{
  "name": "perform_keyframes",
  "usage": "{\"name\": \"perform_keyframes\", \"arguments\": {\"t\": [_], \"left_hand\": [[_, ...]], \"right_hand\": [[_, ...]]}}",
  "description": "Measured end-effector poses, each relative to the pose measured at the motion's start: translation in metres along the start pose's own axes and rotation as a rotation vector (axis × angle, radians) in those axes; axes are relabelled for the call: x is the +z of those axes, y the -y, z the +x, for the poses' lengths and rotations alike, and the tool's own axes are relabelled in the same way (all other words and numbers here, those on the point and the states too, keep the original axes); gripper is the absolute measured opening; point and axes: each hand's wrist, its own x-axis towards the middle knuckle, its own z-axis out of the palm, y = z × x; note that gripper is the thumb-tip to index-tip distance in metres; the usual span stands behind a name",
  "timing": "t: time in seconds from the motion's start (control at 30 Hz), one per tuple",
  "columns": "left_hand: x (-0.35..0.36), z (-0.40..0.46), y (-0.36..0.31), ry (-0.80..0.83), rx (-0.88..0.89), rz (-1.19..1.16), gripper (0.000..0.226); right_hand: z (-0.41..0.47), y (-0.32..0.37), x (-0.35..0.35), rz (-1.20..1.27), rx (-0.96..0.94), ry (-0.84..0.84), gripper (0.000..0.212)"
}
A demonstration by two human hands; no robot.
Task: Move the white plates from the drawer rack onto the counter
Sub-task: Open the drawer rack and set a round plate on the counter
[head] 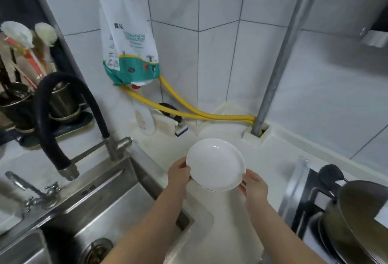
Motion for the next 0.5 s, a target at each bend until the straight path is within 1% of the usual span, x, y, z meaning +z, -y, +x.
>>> {"name": "perform_keyframes", "arguments": {"t": [0.03,0.1,0.17,0.3,0.5], "left_hand": [[-0.001,0.001,0.0,0.015,0.016,0.018,0.041],[0.007,0.034,-0.001,0.063,0.009,0.048,0.04],[0.011,0.052,0.0,0.082,0.008,0.031,0.039],[0.022,0.097,0.006,0.096,-0.019,0.016,0.042],[0.034,0.127,0.015,0.107,-0.068,0.004,0.044]], "right_hand": [[-0.001,0.002,0.0,0.005,-0.005,-0.008,0.026],[0.022,0.003,0.013,0.005,-0.001,-0.046,0.022],[0.032,0.006,0.022,0.008,-0.017,-0.048,0.02],[0.066,0.006,0.039,-0.005,-0.026,-0.057,0.022],[0.097,0.003,0.043,-0.014,0.0,-0.081,0.023]]}}
